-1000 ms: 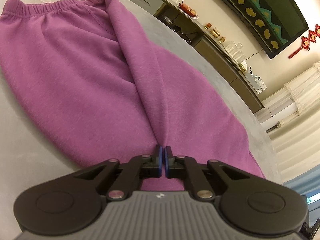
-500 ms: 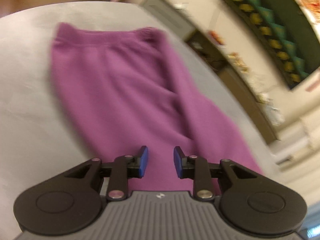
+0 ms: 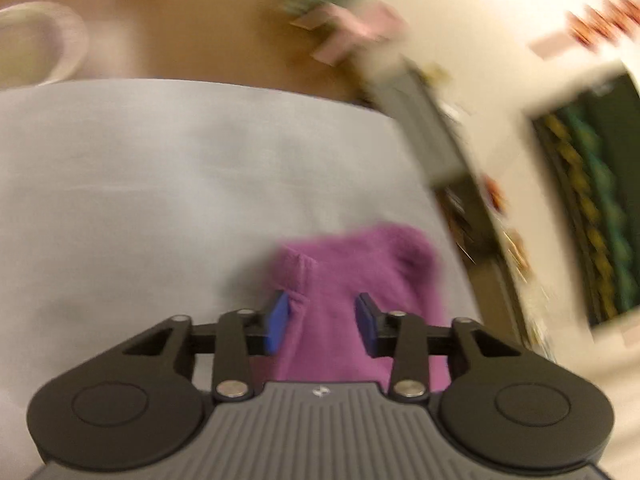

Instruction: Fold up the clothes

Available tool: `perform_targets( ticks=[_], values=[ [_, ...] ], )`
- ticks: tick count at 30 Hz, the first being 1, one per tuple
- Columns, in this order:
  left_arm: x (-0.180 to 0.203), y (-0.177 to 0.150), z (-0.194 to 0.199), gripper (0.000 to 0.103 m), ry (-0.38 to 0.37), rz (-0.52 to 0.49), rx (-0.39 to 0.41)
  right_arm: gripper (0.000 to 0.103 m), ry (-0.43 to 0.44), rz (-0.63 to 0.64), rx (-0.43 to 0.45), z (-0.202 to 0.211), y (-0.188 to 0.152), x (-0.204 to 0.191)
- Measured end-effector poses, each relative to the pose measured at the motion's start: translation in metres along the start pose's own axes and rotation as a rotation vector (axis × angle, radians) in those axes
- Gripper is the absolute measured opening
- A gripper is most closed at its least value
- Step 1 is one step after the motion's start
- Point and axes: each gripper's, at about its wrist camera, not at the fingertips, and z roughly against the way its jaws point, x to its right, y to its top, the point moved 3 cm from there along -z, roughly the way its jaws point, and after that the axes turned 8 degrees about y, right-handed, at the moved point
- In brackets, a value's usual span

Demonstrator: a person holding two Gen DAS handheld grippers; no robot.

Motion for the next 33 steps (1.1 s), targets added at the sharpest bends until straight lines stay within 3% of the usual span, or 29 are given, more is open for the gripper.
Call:
perform_targets(
  ticks=[2, 4, 8, 9, 11, 13, 15, 19, 20, 21, 22, 24, 25, 30, 33],
  values=[
    [0.002, 0.000, -0.008, 0.045, -0.002, -0.032, -0.021, 0.053, 0.119, 0.073, 0.085, 0.029, 0.020, -0.062],
    [0.004, -0.001, -0.016, 0.045, -0.004, -0.063, -0.042, 0.063, 0.296, 0.165, 0.107, 0.048, 0.037, -0.138],
    [0.009, -0.002, -0.032, 0.037, -0.007, -0.126, -0.084, 0.074, 0.716, 0.254, 0.050, 0.068, 0.071, -0.293],
    [0.010, -0.002, -0.036, 0.033, -0.008, -0.142, -0.095, 0.076, 0.781, 0.276, 0.025, 0.067, 0.077, -0.329],
    [0.012, -0.003, -0.045, 0.033, -0.010, -0.174, -0.116, 0.077, 0.872, 0.336, -0.035, 0.055, 0.087, -0.399],
    [0.014, -0.003, -0.053, 0.032, -0.012, -0.206, -0.137, 0.077, 0.910, 0.376, -0.091, 0.032, 0.094, -0.459],
    [0.014, -0.002, -0.055, 0.032, -0.016, -0.215, -0.150, 0.077, 0.893, 0.366, -0.158, 0.000, 0.101, -0.504],
    [0.014, 0.000, -0.057, 0.032, -0.022, -0.228, -0.160, 0.076, 0.891, 0.298, -0.255, -0.045, 0.101, -0.546],
    [0.014, 0.000, -0.058, 0.032, -0.022, -0.232, -0.161, 0.071, 0.891, 0.284, -0.266, -0.047, 0.098, -0.554],
    [0.014, 0.001, -0.058, 0.033, -0.024, -0.232, -0.165, 0.055, 0.892, 0.263, -0.269, -0.052, 0.099, -0.555],
    [0.013, 0.001, -0.058, 0.033, -0.027, -0.230, -0.169, 0.033, 0.894, 0.242, -0.271, -0.055, 0.100, -0.555],
    [0.011, 0.003, -0.059, 0.033, -0.033, -0.215, -0.178, 0.008, 0.910, 0.208, -0.253, -0.050, 0.102, -0.559],
    [0.010, 0.003, -0.059, 0.033, -0.035, -0.206, -0.183, 0.005, 0.921, 0.204, -0.235, -0.044, 0.103, -0.561],
    [0.006, 0.007, -0.054, 0.033, -0.043, -0.166, -0.180, 0.000, 0.989, 0.414, -0.066, 0.026, 0.089, -0.578],
    [0.002, 0.008, -0.054, 0.034, -0.063, -0.131, -0.185, 0.000, 0.936, 0.574, 0.010, 0.048, 0.069, -0.590]
  ],
)
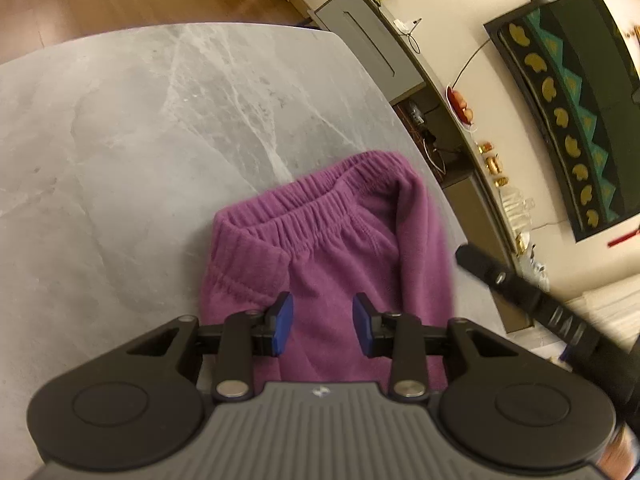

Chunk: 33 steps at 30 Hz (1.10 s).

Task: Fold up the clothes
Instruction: 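Grasp the waistband with the left gripper while the right gripper regrasps the pants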

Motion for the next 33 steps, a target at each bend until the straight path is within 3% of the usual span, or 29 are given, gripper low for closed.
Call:
perform_targets(
  ticks=[4, 5, 7, 9, 12, 14, 15, 16, 17, 19, 20, 21, 25, 27, 28, 30, 33],
  values=[
    [-0.010, 0.006, 0.003, 0.035, -0.050, 0.073, 0.014, 0.003, -0.016, 0.069, -0.025, -0.004, -0.010, -0.014],
    [-0.013, 0.008, 0.005, 0.036, -0.062, 0.086, 0.019, 0.011, -0.023, 0.050, -0.016, -0.002, -0.011, -0.012],
    [-0.014, 0.010, 0.007, 0.040, -0.085, 0.096, 0.023, 0.055, -0.062, -0.027, 0.026, 0.005, -0.008, 0.000],
    [-0.010, 0.009, 0.007, 0.045, -0.094, 0.088, 0.021, 0.066, -0.101, -0.181, 0.088, 0.012, -0.003, 0.030],
    [-0.002, 0.009, 0.005, 0.048, -0.083, 0.055, 0.023, 0.067, -0.043, -0.414, 0.016, -0.007, -0.009, 0.074],
    [-0.001, 0.012, 0.004, 0.048, -0.072, 0.051, 0.035, 0.060, 0.026, -0.508, -0.032, -0.020, -0.015, 0.092],
    [-0.001, 0.014, 0.005, 0.048, -0.078, 0.054, 0.042, 0.040, 0.068, -0.526, -0.052, -0.026, -0.019, 0.095],
    [-0.002, 0.016, 0.006, 0.048, -0.088, 0.058, 0.049, 0.010, 0.086, -0.512, -0.045, -0.027, -0.020, 0.093],
    [-0.003, 0.018, 0.008, 0.048, -0.098, 0.063, 0.056, 0.003, 0.095, -0.472, -0.013, -0.023, -0.018, 0.088],
    [-0.006, 0.024, 0.012, 0.048, -0.119, 0.074, 0.078, 0.003, 0.095, -0.300, 0.066, -0.006, -0.012, 0.058],
    [-0.008, 0.027, 0.016, 0.053, -0.123, 0.082, 0.095, 0.003, 0.096, -0.194, 0.097, 0.003, -0.011, 0.039],
    [-0.010, 0.030, 0.019, 0.061, -0.123, 0.087, 0.112, 0.003, 0.109, -0.088, 0.085, 0.005, -0.018, 0.018],
    [-0.015, 0.035, 0.024, 0.064, -0.125, 0.100, 0.137, 0.004, 0.133, 0.277, 0.021, 0.011, -0.049, -0.050],
    [-0.013, 0.032, 0.022, 0.065, -0.129, 0.096, 0.125, 0.013, 0.103, 0.333, -0.010, 0.011, -0.065, -0.054],
    [-0.010, 0.031, 0.020, 0.066, -0.127, 0.085, 0.122, 0.023, 0.091, 0.316, -0.018, 0.011, -0.068, -0.050],
    [-0.003, 0.028, 0.018, 0.071, -0.120, 0.055, 0.122, 0.031, 0.078, 0.258, -0.012, 0.018, -0.071, -0.037],
    [0.006, 0.024, 0.012, 0.075, -0.098, 0.002, 0.126, 0.045, 0.013, 0.301, -0.037, 0.025, -0.083, -0.039]
  ],
)
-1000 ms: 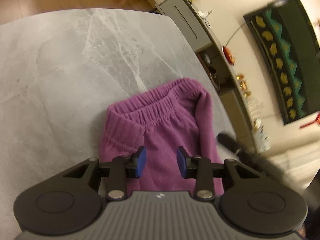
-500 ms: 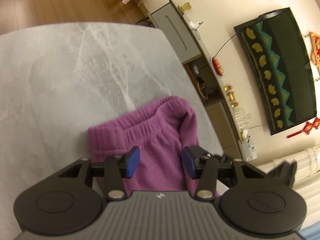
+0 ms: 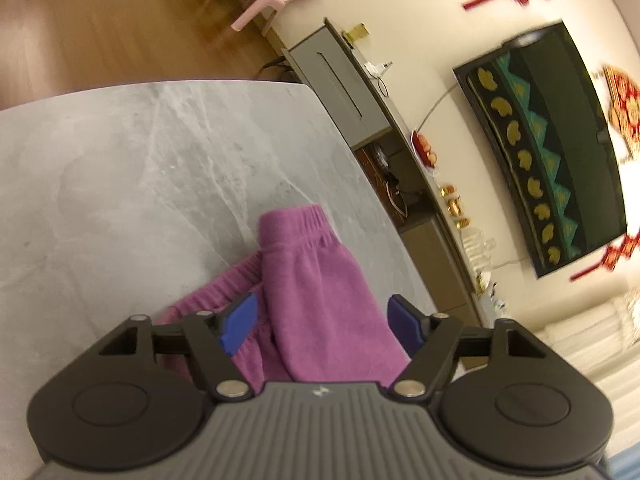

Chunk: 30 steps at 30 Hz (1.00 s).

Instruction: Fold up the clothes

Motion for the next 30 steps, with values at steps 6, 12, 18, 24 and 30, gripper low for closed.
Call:
perform_targets(
  ticks=[6, 12, 18, 24, 30],
  values=[
    [0.008, 0.006, -0.016, 0.050, 0.041, -0.080, 0.031, 0.066, -0.122, 0.084, -0.070, 0.014, -0.022, -0.012],
    [0.006, 0.017, -0.011, 0.010, -0.027, -0.096, 0.057, 0.002, -0.236, 0.121, -0.091, 0.031, -0.036, -0.019],
    [0.013, 0.015, -0.005, 0.013, -0.045, -0.123, 0.048, 0.019, -0.357, 0.115, -0.048, 0.045, -0.041, -0.018],
    [0.003, 0.011, -0.021, 0.057, 0.046, -0.094, 0.007, 0.051, -0.336, 0.135, -0.067, 0.050, -0.056, -0.032],
    [0.016, 0.011, -0.020, 0.009, 0.008, -0.143, 0.016, 0.034, -0.396, 0.175, -0.133, 0.048, -0.076, -0.040]
  ],
)
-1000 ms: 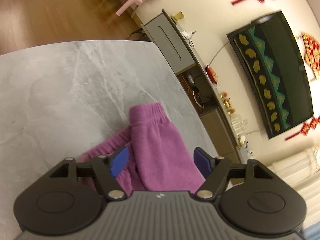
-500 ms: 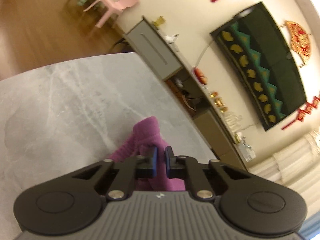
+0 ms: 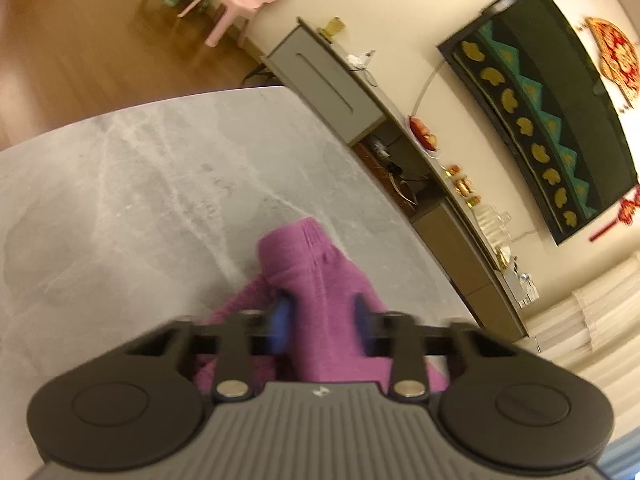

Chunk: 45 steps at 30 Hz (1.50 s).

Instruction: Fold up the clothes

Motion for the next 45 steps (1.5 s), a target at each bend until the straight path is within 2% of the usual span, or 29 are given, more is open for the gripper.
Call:
perform_targets(
  ticks=[3, 5, 8, 10, 11, 12, 15, 18, 21, 24, 27, 32, 35, 36, 37, 38, 39, 41, 43, 45],
  values=[
    [0.006, 0.000, 0.004, 0.010, -0.030, -0.017, 0.005, 0.011, -0.011, -0.114, -0.028, -0.001, -0.006, 0.019],
    [0.008, -0.001, 0.004, 0.012, -0.023, -0.027, 0.006, 0.011, -0.019, -0.131, -0.035, -0.003, -0.010, 0.023],
    [0.008, -0.004, -0.002, 0.022, -0.001, -0.024, -0.012, 0.013, -0.017, -0.069, -0.041, -0.005, -0.012, 0.015],
    [0.008, -0.006, -0.005, 0.022, 0.026, -0.033, -0.017, 0.000, -0.017, -0.079, -0.038, 0.000, -0.010, 0.015],
    [0.008, -0.007, -0.005, 0.015, 0.036, -0.039, -0.012, 0.000, -0.018, -0.091, -0.030, 0.004, -0.009, 0.016],
    [0.009, -0.006, -0.004, 0.002, 0.040, -0.041, -0.006, 0.000, -0.034, -0.092, -0.013, 0.011, -0.010, 0.019],
    [0.012, -0.002, 0.009, 0.002, 0.029, -0.035, 0.022, 0.000, -0.061, -0.098, 0.031, 0.035, -0.012, 0.027],
    [0.022, -0.002, 0.035, 0.002, -0.023, -0.041, 0.048, 0.000, -0.079, -0.103, 0.073, 0.060, -0.013, 0.033],
    [0.023, -0.015, 0.065, 0.002, -0.020, -0.078, 0.056, 0.000, -0.084, -0.109, 0.108, 0.086, -0.015, 0.037],
    [0.004, -0.035, 0.089, 0.002, 0.024, -0.035, 0.016, 0.000, -0.032, -0.114, 0.127, 0.109, -0.027, 0.028],
    [-0.020, -0.055, 0.097, 0.002, 0.120, -0.017, -0.012, 0.000, 0.054, -0.111, 0.111, 0.114, -0.043, 0.006],
    [-0.039, -0.066, 0.093, 0.002, 0.257, -0.009, -0.027, 0.000, 0.141, -0.078, 0.063, 0.082, -0.059, -0.026],
    [-0.042, -0.074, 0.087, 0.003, 0.321, -0.019, -0.046, 0.000, 0.181, -0.088, 0.057, 0.074, -0.064, -0.023],
    [-0.043, -0.074, 0.089, 0.006, 0.336, -0.017, -0.038, 0.004, 0.207, -0.105, 0.053, 0.075, -0.065, -0.017],
    [-0.043, -0.072, 0.096, 0.008, 0.343, -0.008, -0.012, 0.020, 0.235, -0.127, 0.053, 0.078, -0.066, -0.010],
    [-0.044, -0.070, 0.103, 0.011, 0.349, 0.001, 0.014, 0.029, 0.277, -0.185, 0.070, 0.087, -0.067, 0.006],
    [-0.045, -0.069, 0.111, 0.021, 0.356, 0.010, 0.041, 0.038, 0.318, -0.243, 0.087, 0.096, -0.068, 0.021],
    [-0.046, -0.065, 0.125, 0.033, 0.369, 0.029, 0.094, 0.040, 0.387, -0.385, 0.132, 0.113, -0.073, 0.064],
    [-0.046, -0.059, 0.139, 0.034, 0.381, 0.040, 0.151, 0.051, 0.413, -0.538, 0.182, 0.122, -0.083, 0.116],
    [-0.035, -0.046, 0.137, 0.037, 0.350, 0.005, 0.175, 0.056, 0.436, -0.683, 0.171, 0.104, -0.101, 0.162]
  ],
)
